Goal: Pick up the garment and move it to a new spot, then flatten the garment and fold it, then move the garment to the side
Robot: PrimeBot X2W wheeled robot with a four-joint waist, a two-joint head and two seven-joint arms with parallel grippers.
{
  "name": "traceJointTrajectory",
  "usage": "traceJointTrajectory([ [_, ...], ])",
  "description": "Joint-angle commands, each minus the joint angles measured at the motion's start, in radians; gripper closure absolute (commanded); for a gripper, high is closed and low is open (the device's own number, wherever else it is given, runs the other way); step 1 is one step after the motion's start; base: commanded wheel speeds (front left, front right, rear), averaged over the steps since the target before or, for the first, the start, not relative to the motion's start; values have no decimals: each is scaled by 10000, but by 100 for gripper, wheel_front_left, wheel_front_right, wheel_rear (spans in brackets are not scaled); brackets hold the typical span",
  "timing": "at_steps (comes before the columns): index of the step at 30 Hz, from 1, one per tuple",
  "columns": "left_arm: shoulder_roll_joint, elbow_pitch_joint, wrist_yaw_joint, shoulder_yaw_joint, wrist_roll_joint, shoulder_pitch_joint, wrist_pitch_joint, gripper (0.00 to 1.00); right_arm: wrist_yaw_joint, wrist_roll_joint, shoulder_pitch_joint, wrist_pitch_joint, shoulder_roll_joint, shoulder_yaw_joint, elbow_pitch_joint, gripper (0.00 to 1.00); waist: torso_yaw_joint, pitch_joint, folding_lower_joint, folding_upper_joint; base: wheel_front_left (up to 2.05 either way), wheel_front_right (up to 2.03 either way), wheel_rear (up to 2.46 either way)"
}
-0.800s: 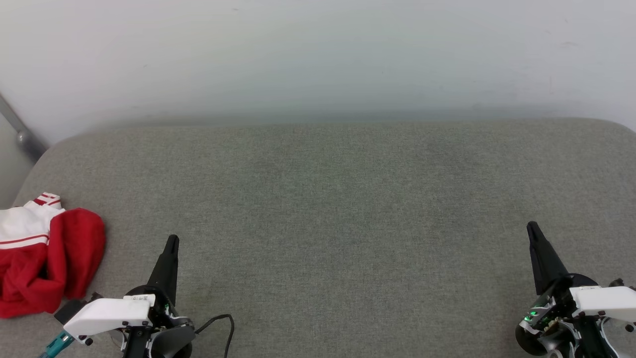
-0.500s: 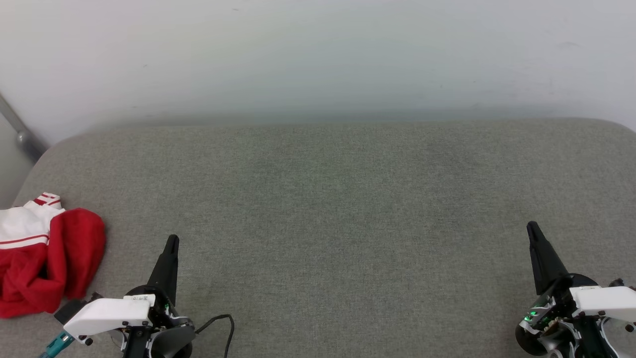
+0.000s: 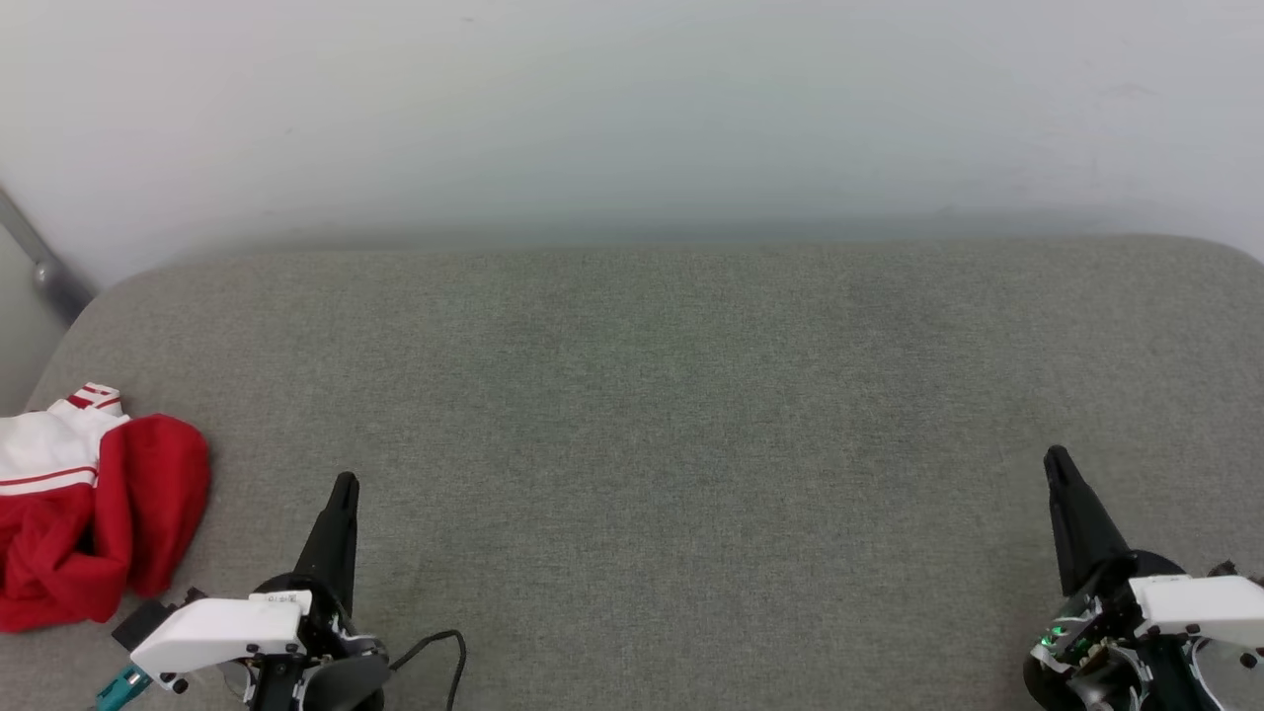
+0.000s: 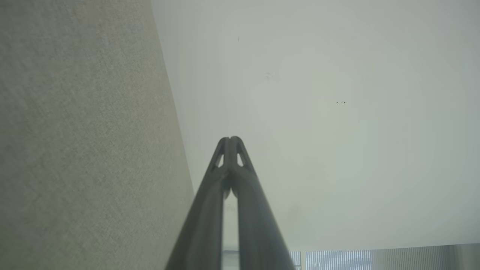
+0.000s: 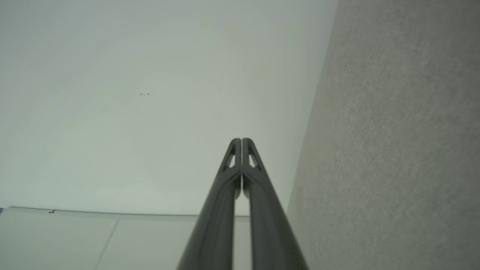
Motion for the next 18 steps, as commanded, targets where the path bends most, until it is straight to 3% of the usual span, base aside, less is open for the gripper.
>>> traceJointTrajectory([
  [1, 0, 18, 0, -12, 2, 8, -14, 0, 0, -5, 15, -15, 2, 2, 21, 0, 0, 0, 0, 0, 0, 0, 0],
  [9, -27, 95, 2, -95, 224, 327, -282, 0, -2, -243, 371, -267, 7, -24, 257, 0, -5, 5, 0, 0, 0, 0, 0],
  [18, -24, -396, 321, 51, 1713, 335, -718, 0, -2, -1826, 509, -705, 9, -149, -197, 0, -1, 19, 0, 0, 0, 0, 0],
])
